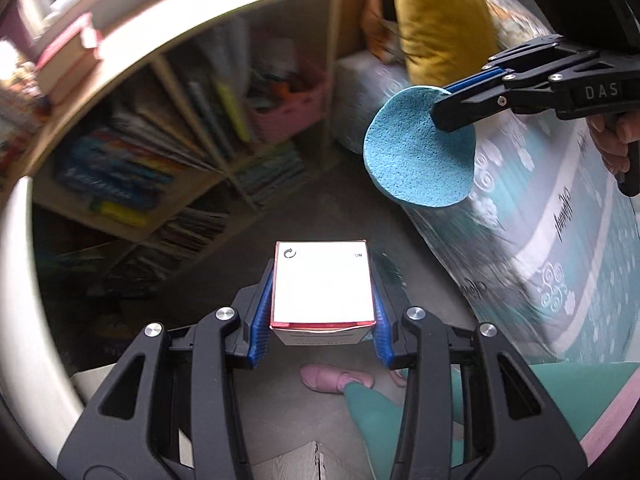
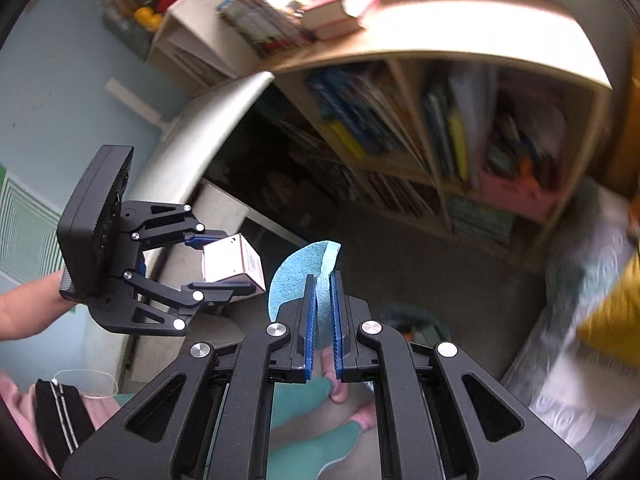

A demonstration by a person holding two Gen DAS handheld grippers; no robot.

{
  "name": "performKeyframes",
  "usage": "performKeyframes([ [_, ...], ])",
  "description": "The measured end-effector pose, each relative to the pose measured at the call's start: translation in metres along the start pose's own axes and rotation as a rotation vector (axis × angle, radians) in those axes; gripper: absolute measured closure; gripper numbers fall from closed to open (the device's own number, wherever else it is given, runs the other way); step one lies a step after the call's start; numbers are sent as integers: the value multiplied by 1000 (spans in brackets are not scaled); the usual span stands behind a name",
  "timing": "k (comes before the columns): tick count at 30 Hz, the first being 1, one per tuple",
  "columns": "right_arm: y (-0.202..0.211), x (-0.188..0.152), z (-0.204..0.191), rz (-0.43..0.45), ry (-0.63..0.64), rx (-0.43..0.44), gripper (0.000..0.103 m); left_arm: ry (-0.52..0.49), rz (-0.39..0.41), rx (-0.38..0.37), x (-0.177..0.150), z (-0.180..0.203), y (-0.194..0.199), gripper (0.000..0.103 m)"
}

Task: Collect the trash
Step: 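Lift the cube box and teal sponge and carry them over the wastebasket, then open both tools to drop the cube box and sponge into the wastebasket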

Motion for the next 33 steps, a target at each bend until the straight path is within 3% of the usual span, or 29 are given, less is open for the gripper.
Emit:
performKeyframes([
  [14, -31, -82, 42, -64, -195, -34, 95, -48, -151, -122, -18, 48, -78, 64],
  [19, -46, -101, 47, -87, -243, -40, 95, -89, -208, -96, -29, 52, -100, 64],
  [32, -69, -122, 55, -140, -295, -50, 95, -100, -287, -116, -43, 53, -134, 64],
  [33, -71, -123, 55, -148, -300, -47, 91, -100, -300, -121, -44, 53, -137, 63],
])
Point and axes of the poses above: each gripper's, at about its wrist camera, not at the fingertips, and y roughly against the way its jaws point, z to its right, x to its top, the point moved 9 cm from there along -y, roughly the way its jaws point, and after that the axes turned 7 degrees about -x, right-handed, at the moved point
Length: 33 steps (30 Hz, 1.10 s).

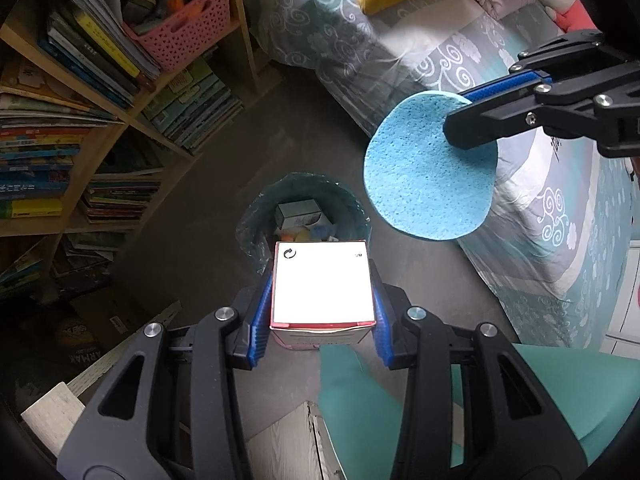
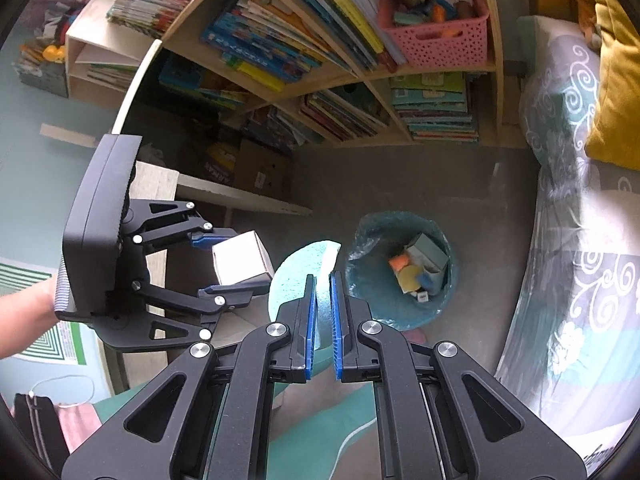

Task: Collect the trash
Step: 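Open both tools to drop the cube box and sponge into the wastebasket, then swing both open tools back toward the table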

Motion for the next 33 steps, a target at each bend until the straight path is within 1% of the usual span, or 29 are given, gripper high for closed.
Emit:
performKeyframes([
  [1, -2, 0, 1, -13, -14, 3, 90, 2, -14, -14, -1, 0, -3, 59],
  [2, -4, -1, 2, -22, -33, 13, 78, 3, -35, -15, -3, 1, -7, 41],
  [3, -5, -1, 4, -23, -51, 26, 59, -2, -38, 2, -4, -1, -8, 35],
  [4, -5, 0, 5, -17, -50, 15, 57, -17, -30, 18, -3, -1, -9, 35],
  [5, -6, 0, 7, -19, -46, 4, 57, -19, -30, 21, -3, -2, -9, 34],
  [10, -5, -1, 12, -26, -53, 4, 57, 26, -20, 5, -5, -11, -8, 31],
  [15, 2, 0, 15, -22, -46, 9, 55, 60, 3, -29, -6, -15, -1, 21],
  [16, 3, 0, 16, -24, -42, 11, 55, 75, 9, -27, -6, -19, 1, 20],
  [18, 5, 1, 16, -22, -32, 14, 47, 97, 15, -27, -7, -23, 3, 19],
  [21, 8, 1, 13, -13, -28, 27, 45, 121, 22, -31, -9, -27, 5, 19],
  [24, 9, 1, 13, -14, -27, 21, 42, 131, 23, -26, -11, -30, 6, 17],
  [25, 8, 0, 13, -19, -31, 19, 41, 135, 24, -25, -12, -30, 6, 16],
  [26, 8, 0, 13, -22, -39, 21, 36, 137, 25, -25, -13, -31, 6, 16],
  [33, 13, -2, 10, -1, -44, 26, 35, 145, 39, -11, -19, -31, 9, 16],
])
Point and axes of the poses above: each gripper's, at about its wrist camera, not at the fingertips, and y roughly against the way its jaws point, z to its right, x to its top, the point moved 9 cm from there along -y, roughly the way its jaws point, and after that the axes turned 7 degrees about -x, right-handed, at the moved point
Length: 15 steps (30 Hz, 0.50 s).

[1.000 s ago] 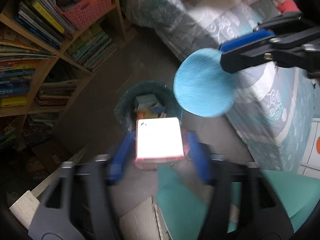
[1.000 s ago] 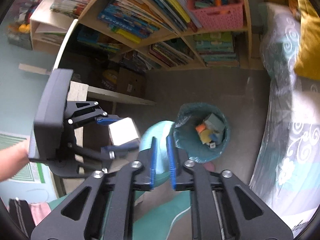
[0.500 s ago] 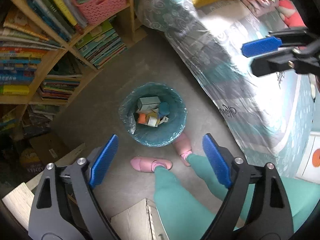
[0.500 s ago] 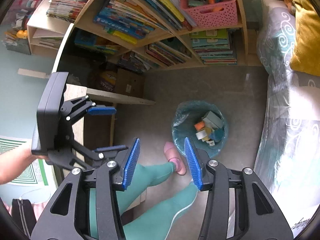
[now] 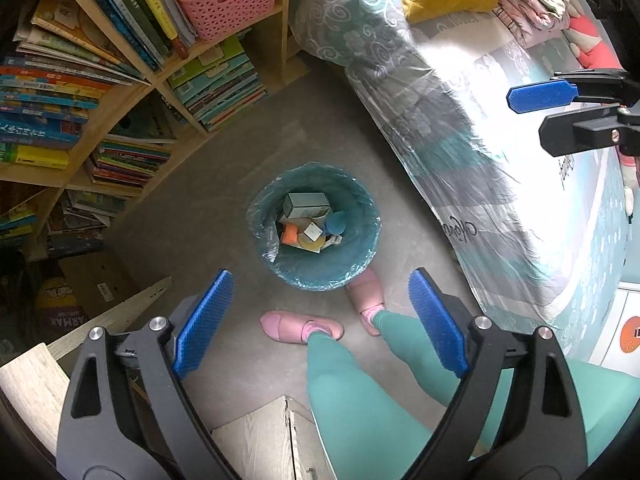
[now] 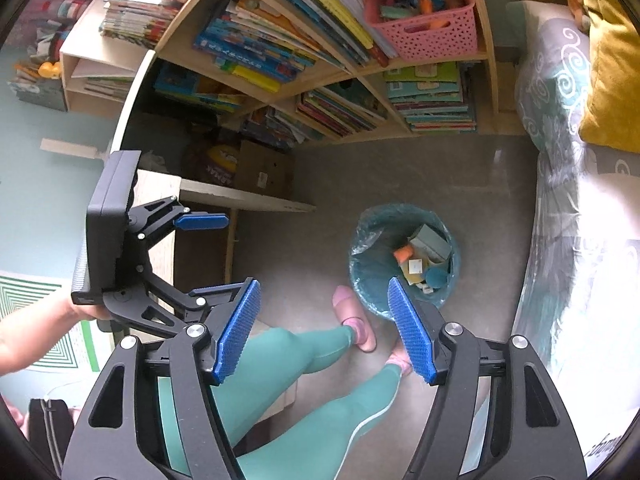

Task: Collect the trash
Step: 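Swing both open tools back toward the table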

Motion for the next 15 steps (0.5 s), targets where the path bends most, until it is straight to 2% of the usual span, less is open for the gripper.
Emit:
performKeyframes([
  [8, 7, -8, -3, 13, -7, 3, 35, 6, 16, 2, -2, 5, 10, 16],
  [15, 27, -3, -19, 61, 38, 15, 31, 24, 97, 41, 1, 6, 43, 10],
])
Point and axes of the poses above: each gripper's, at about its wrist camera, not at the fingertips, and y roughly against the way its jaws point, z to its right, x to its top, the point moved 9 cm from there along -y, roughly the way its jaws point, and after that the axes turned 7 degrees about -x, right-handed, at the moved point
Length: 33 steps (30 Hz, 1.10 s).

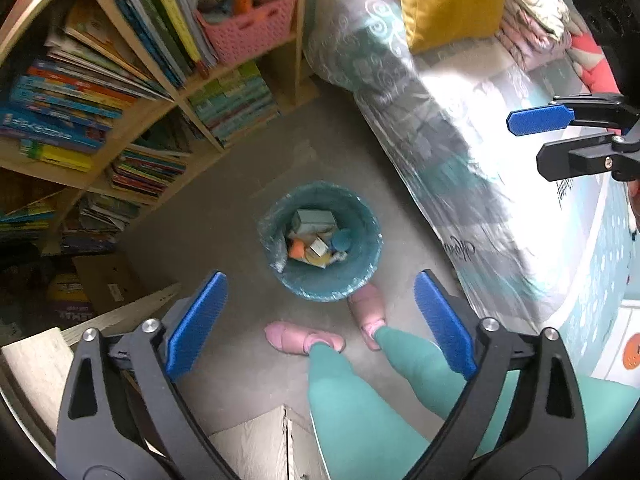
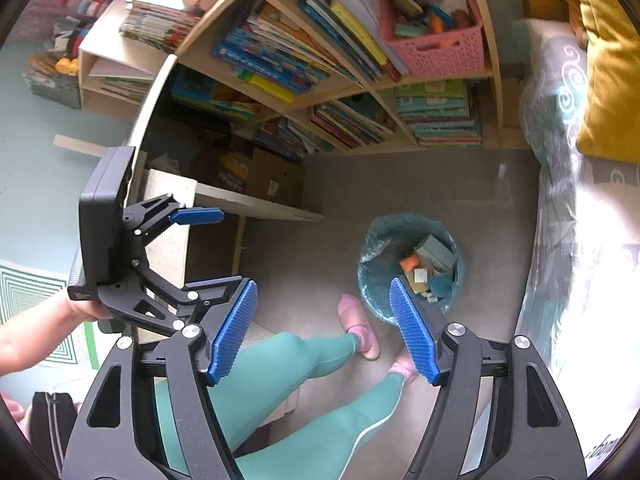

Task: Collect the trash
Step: 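Swing both open tools back toward the table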

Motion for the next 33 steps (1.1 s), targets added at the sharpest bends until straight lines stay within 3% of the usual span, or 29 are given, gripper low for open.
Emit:
performKeyframes([
  [11, 34, 45, -52, 65, 208, 23, 28, 58, 169, 98, 1, -16, 81, 7],
  [17, 32, 76, -107, 45, 392, 50, 27, 209, 249, 142, -30, -44, 129, 7],
  [24, 2, 93, -215, -14, 634, 124, 26, 492, 334, 209, -113, -96, 176, 7],
  [33, -66, 68, -389, -121, 950, 247, 26, 863, 424, 308, -272, -167, 233, 7],
])
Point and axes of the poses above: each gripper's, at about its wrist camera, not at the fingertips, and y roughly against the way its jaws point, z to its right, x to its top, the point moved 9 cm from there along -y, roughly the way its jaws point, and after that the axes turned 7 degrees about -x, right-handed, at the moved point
